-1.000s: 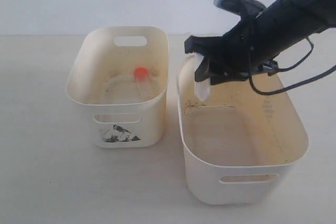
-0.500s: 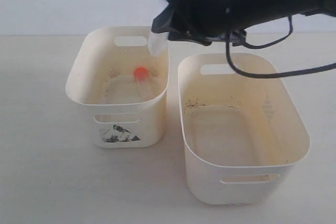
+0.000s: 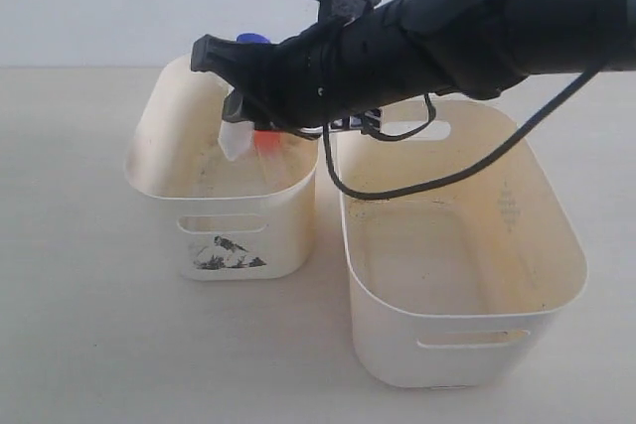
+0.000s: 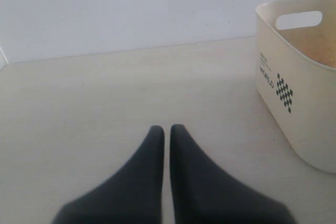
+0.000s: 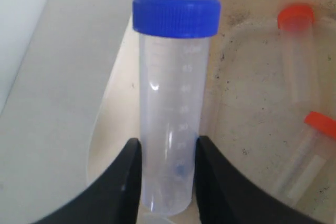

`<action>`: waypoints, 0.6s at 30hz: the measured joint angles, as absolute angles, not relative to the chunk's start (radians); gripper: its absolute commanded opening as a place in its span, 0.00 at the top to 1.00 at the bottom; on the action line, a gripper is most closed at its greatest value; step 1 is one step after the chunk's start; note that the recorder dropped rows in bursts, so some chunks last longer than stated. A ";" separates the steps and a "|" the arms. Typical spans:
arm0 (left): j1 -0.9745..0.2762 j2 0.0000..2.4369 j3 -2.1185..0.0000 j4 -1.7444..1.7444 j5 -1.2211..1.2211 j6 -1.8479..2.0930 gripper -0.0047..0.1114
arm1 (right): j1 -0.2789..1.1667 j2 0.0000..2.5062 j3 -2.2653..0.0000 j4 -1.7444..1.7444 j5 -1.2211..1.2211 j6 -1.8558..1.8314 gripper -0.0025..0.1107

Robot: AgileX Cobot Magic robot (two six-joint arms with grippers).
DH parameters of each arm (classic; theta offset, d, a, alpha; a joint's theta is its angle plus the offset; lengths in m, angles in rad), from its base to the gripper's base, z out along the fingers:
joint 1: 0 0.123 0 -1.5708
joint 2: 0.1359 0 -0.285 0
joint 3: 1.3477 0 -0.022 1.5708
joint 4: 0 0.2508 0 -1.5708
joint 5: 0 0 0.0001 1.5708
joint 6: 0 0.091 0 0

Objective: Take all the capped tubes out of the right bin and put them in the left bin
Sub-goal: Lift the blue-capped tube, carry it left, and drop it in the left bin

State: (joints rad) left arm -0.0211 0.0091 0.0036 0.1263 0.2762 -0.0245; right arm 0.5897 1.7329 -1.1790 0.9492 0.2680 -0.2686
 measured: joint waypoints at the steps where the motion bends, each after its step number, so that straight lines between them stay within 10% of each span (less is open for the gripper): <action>1: -0.021 0.009 0.004 0.126 0.276 -0.024 0.92 | 0.590 1.737 -1.180 0.949 0.276 -0.269 0.84; 8: -0.021 0.009 0.004 0.126 0.276 -0.024 0.92 | 0.590 1.744 -1.184 0.949 0.290 -0.274 0.44; 14: -0.021 0.009 0.004 0.126 0.276 -0.024 0.92 | 0.590 1.744 -1.184 0.949 0.331 -0.276 0.48; 18: -0.021 0.009 0.004 0.126 0.276 -0.024 0.92 | 0.590 1.740 -1.184 0.949 0.404 -0.278 0.75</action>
State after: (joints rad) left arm -0.0211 0.0091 0.0036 0.1263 0.2762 -0.0245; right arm 0.5897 1.7404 -1.1837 0.9492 0.4036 -0.2776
